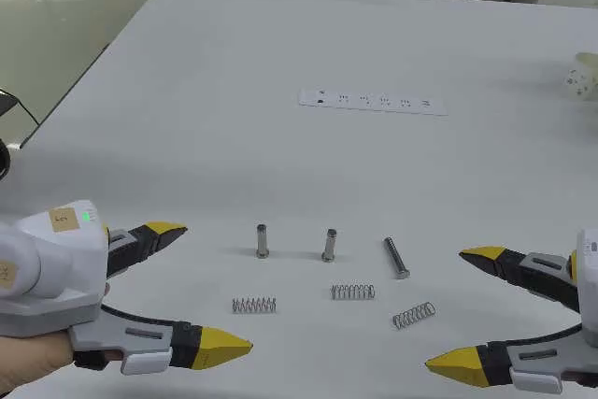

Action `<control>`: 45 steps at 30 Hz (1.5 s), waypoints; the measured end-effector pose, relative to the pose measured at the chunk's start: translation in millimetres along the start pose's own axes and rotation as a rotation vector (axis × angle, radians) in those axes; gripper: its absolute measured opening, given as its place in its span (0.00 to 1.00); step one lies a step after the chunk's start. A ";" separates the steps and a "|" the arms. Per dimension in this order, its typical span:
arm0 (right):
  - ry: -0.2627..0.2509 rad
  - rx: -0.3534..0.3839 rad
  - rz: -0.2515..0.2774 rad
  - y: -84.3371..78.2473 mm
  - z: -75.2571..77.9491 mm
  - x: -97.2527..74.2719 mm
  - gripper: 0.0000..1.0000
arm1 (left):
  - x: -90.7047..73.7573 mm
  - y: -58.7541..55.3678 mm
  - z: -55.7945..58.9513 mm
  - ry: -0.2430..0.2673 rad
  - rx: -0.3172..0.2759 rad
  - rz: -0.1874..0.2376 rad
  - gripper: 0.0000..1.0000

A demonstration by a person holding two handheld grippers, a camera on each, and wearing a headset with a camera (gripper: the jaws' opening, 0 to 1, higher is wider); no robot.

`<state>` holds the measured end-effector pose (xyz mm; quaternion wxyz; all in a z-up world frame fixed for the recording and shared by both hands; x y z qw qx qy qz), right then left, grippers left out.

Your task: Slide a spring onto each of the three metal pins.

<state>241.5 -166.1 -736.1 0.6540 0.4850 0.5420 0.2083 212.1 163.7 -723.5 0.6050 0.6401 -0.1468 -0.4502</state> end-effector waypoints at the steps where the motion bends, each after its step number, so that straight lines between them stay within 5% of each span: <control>1: 0.000 0.000 -0.001 0.0 0.0 -0.2 0.87 | 0.5 -0.3 -0.5 0.002 -0.001 0.000 0.98; 45: 0.002 0.012 0.013 -0.9 2.9 2.3 0.94 | -1.4 -0.4 1.6 -0.017 0.004 -0.002 0.98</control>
Point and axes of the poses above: the centre of the closed fingertips' face, and the gripper's own axes: x roughly forward along the fingers, z roughly to its right, y roughly out of its top, the point moved 8 cm from there along -x, roughly backward along the fingers, and after that the axes turned 2 degrees about z, right-handed, at the moved point
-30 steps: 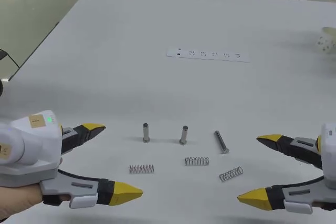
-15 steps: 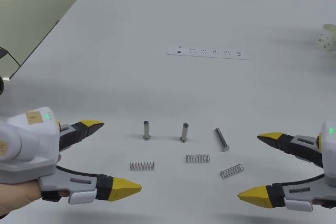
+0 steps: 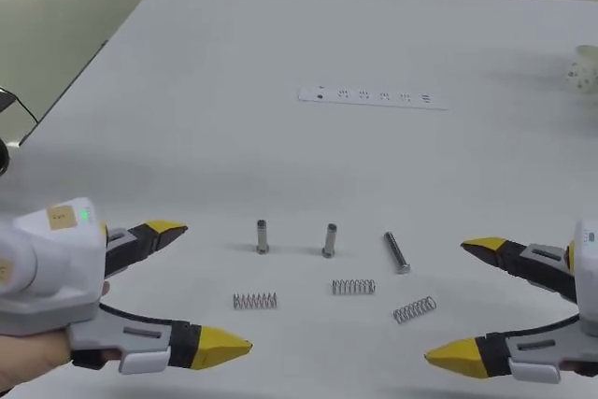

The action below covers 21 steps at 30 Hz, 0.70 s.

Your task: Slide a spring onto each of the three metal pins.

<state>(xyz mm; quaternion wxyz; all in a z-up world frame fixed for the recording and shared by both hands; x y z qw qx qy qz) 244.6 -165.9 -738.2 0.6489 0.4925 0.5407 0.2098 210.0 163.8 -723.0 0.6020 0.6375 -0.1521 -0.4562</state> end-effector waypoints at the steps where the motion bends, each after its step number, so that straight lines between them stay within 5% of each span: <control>1: 0.000 -0.001 -0.001 0.3 0.2 0.3 0.95 | -0.5 -0.4 -0.5 0.001 0.000 -0.003 0.98; 21: 0.009 -0.013 -0.020 1.2 4.4 6.5 0.99 | -0.9 0.9 -3.5 0.000 0.008 -0.002 0.98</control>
Point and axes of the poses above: the centre of the closed fingertips' face, and the gripper's own axes: x roughly forward along the fingers, z roughly to its right, y roughly out of its top, the point moved 8 cm from there along -x, roughly backward along the fingers, and after that the axes turned 2 degrees about z, right-handed, at the moved point
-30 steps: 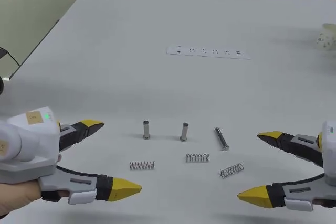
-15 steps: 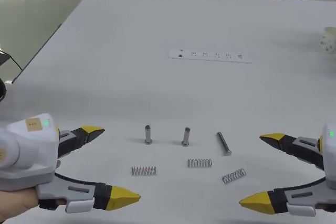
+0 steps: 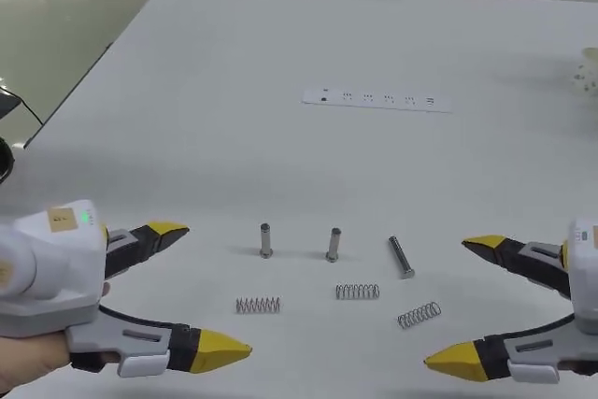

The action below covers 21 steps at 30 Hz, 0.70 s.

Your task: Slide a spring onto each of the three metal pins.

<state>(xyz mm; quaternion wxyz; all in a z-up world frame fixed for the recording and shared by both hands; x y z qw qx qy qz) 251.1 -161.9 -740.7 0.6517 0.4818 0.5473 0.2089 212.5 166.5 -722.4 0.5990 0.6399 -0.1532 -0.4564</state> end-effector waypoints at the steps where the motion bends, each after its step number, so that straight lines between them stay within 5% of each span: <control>1: -0.002 -0.001 -0.002 0.0 0.0 -0.1 0.99 | -0.3 -0.1 -0.2 0.001 0.001 -0.001 0.98; 21: -0.009 0.036 -0.016 -2.1 4.5 -0.7 0.96 | 0.1 -1.0 0.9 -0.002 -0.019 0.012 0.98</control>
Point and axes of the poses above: the centre of the closed fingertips' face, and the gripper's own axes: x roughly forward along the fingers, z roughly to its right, y roughly out of its top, the point moved 8 cm from there along -x, roughly backward along the fingers, and after that the axes turned 2 degrees about z, right-handed, at the moved point
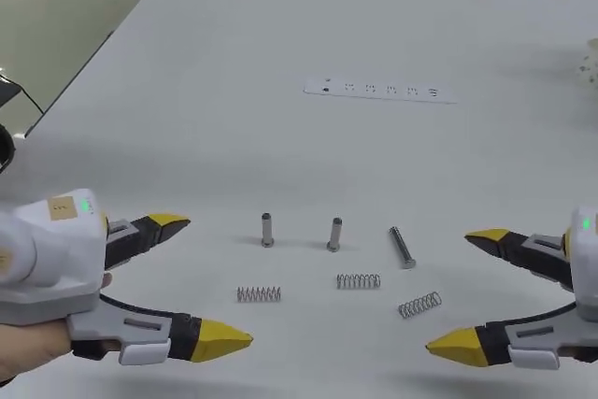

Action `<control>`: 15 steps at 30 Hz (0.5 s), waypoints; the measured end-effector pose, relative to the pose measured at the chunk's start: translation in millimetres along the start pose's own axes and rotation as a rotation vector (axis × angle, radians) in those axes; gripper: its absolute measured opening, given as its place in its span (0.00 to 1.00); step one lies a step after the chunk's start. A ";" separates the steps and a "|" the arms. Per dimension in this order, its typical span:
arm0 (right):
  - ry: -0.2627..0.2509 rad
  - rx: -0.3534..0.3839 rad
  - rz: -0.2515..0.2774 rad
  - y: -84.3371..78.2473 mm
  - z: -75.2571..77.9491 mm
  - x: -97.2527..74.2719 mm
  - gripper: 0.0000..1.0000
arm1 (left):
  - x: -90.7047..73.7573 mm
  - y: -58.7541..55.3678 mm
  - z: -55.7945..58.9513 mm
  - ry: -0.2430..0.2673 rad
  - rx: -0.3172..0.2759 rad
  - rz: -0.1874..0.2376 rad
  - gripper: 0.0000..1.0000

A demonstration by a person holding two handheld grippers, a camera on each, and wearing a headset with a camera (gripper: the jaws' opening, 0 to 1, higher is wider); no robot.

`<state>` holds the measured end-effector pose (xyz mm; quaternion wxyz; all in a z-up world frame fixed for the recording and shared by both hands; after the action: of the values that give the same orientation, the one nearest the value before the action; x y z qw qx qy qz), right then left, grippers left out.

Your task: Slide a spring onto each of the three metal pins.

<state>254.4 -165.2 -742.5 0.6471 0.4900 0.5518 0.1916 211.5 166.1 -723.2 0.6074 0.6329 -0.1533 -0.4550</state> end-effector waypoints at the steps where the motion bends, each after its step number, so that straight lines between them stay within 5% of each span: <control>1: 0.001 0.002 0.000 0.2 0.6 0.2 0.95 | 0.0 0.1 -0.1 0.000 -0.001 0.001 0.98; 15: 0.001 0.039 -0.014 8.5 5.6 4.4 0.87 | -1.4 -1.3 -1.3 -0.002 -0.015 0.012 0.98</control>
<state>263.4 -160.3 -738.1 0.6385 0.4986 0.5590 0.1767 211.3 168.2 -724.1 0.6146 0.6271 -0.1543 -0.4530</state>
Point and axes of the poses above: the centre of the closed fingertips' face, and the gripper's own axes: x roughly forward along the fingers, z roughly to its right, y roughly out of its top, the point moved 8 cm from there along -x, roughly backward along the fingers, and after that the axes turned 2 degrees about z, right-handed, at the moved point
